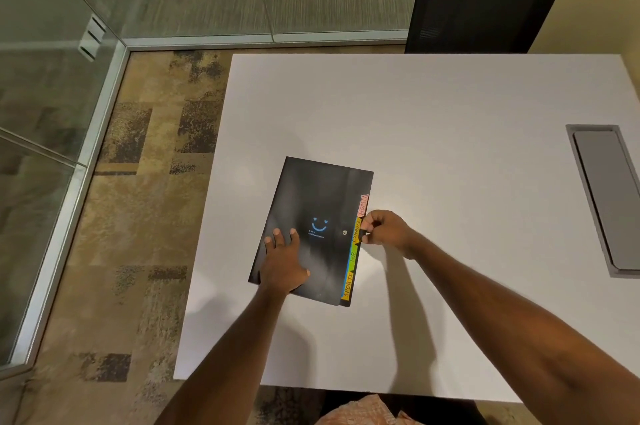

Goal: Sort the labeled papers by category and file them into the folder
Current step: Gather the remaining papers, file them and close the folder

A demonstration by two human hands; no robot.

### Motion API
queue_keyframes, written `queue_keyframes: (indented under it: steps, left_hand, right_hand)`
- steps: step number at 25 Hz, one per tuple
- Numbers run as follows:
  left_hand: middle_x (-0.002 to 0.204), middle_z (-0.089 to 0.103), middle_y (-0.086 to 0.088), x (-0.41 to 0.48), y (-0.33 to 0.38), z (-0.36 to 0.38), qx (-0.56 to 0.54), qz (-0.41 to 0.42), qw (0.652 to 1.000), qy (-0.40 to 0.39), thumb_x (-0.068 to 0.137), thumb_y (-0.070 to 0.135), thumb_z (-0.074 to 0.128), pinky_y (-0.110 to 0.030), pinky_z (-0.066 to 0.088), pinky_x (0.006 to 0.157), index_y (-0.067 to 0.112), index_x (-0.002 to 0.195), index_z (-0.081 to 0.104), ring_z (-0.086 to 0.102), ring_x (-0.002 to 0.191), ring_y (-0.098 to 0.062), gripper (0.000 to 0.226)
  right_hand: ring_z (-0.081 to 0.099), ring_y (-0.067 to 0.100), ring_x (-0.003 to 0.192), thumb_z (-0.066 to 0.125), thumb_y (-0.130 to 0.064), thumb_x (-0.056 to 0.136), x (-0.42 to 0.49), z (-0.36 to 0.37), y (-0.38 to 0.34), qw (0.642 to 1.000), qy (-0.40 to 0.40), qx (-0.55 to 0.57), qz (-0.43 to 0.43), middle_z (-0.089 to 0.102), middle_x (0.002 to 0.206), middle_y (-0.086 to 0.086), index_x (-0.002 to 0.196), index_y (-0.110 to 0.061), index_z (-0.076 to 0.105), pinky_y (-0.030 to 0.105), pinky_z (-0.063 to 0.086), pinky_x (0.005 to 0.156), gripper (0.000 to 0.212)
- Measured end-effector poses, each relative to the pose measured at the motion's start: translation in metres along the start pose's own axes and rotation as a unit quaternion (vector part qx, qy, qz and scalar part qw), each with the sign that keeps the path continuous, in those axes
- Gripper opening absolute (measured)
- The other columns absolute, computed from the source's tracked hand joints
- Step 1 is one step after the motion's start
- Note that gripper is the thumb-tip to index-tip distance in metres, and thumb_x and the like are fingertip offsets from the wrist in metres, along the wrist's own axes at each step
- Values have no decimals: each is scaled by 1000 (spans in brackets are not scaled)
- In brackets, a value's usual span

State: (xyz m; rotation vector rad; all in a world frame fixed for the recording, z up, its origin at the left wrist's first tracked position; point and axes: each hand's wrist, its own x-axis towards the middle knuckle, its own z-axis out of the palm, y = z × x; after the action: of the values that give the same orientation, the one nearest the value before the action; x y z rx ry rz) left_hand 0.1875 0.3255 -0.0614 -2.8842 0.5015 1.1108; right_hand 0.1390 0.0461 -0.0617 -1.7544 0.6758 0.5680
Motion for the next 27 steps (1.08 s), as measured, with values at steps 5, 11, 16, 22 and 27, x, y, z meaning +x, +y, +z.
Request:
queue_keyframes:
  steps: [5, 11, 16, 22, 27]
  left_hand:
    - [176, -4, -21, 1, 1, 3, 6, -3, 1000, 4, 97, 52, 66, -48, 26, 127, 21, 170, -1, 1, 161, -49, 104]
    - [176, -11, -20, -2, 7, 11, -23, -23, 999, 20, 87, 78, 62, -54, 31, 125, 23, 170, -6, -8, 162, -46, 120]
    - [174, -19, -22, -5, 21, 15, -31, -42, 998, 35, 83, 83, 63, -68, 33, 118, 33, 168, -14, -12, 161, -47, 124]
    - [172, -22, -25, -4, 23, 17, -31, -44, 998, 32, 84, 79, 66, -71, 33, 116, 40, 166, -17, -14, 160, -49, 122]
    - [171, -24, -25, -4, 25, 17, -43, -43, 998, 27, 84, 76, 69, -72, 33, 116, 42, 165, -17, -16, 160, -48, 123]
  right_hand:
    - [72, 31, 111, 62, 16, 94, 0, -10, 7, 996, -67, 53, -11, 70, 116, 16, 94, -5, 68, 43, 61, 99, 22]
    - [73, 18, 97, 81, 1, 91, -2, -15, 3, 995, -77, 40, -50, 75, 104, 16, 106, 12, 67, 29, 61, 86, 23]
    - [67, 7, 82, 76, 14, 88, -2, -21, 3, 990, -138, 17, -29, 67, 88, -6, 103, -3, 69, 19, 56, 78, 24]
    - [72, 12, 79, 63, 30, 80, 6, -30, 1, 987, -135, -61, -60, 74, 92, 7, 88, -4, 69, 24, 57, 75, 35]
    - [75, 24, 88, 67, 28, 76, 13, -35, 15, 989, -112, -77, -61, 77, 93, 9, 89, -1, 76, 41, 63, 89, 34]
